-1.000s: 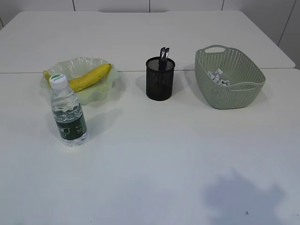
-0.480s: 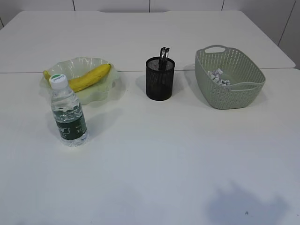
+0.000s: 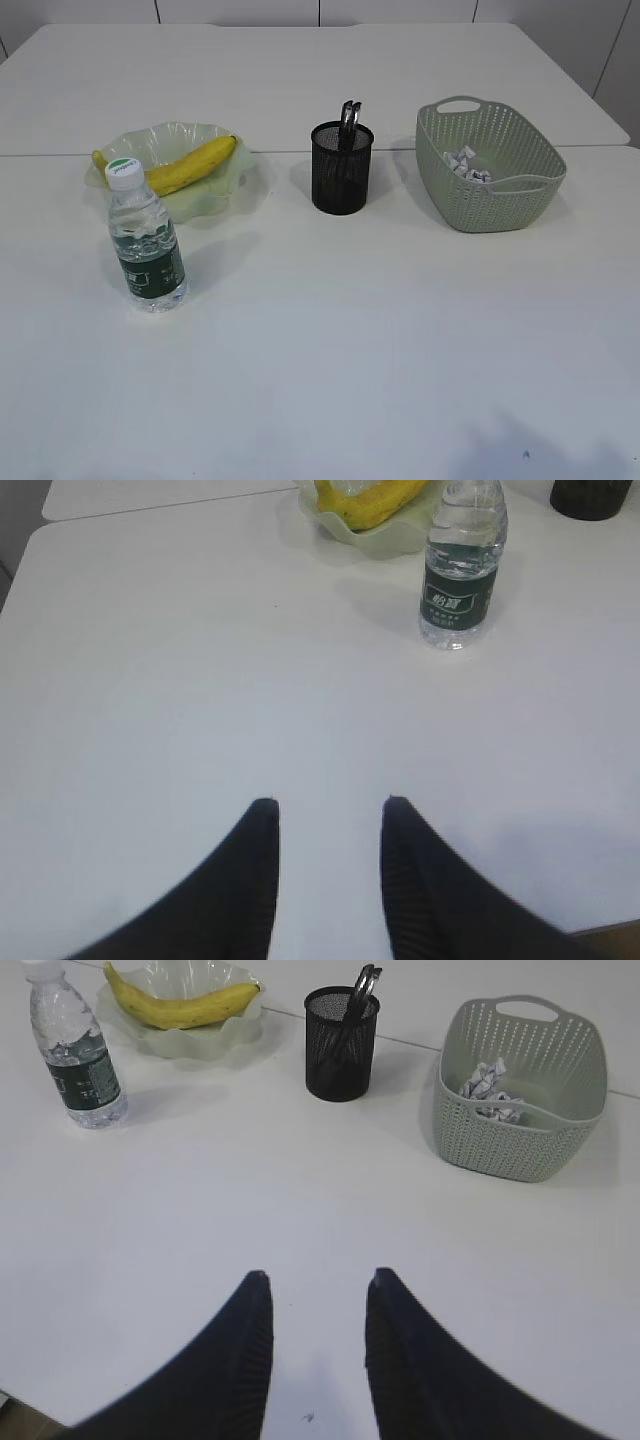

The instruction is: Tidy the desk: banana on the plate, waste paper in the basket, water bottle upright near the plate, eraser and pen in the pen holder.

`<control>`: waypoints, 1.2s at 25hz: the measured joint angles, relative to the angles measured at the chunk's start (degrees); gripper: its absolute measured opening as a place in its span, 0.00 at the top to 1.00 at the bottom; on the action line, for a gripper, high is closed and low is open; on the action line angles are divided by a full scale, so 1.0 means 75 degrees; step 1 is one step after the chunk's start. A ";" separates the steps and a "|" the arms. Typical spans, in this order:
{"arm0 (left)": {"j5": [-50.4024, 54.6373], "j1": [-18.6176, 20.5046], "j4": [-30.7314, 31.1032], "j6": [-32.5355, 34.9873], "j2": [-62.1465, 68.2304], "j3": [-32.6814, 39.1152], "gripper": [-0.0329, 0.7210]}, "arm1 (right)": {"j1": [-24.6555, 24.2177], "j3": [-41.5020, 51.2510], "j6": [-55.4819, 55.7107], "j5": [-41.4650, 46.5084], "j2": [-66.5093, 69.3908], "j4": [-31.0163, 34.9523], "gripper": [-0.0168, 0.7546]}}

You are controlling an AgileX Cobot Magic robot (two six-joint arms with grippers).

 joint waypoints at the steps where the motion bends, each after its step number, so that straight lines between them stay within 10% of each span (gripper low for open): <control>1: 0.0000 0.0000 0.0000 0.0000 0.0000 0.0000 0.64 | 0.0000 0.0000 0.0000 0.0070 -0.0134 0.0000 0.67; 30: 0.0000 0.0000 0.0000 0.0000 0.0000 0.0000 0.64 | 0.0000 -0.0618 -0.0080 0.3154 -0.2239 -0.0159 0.67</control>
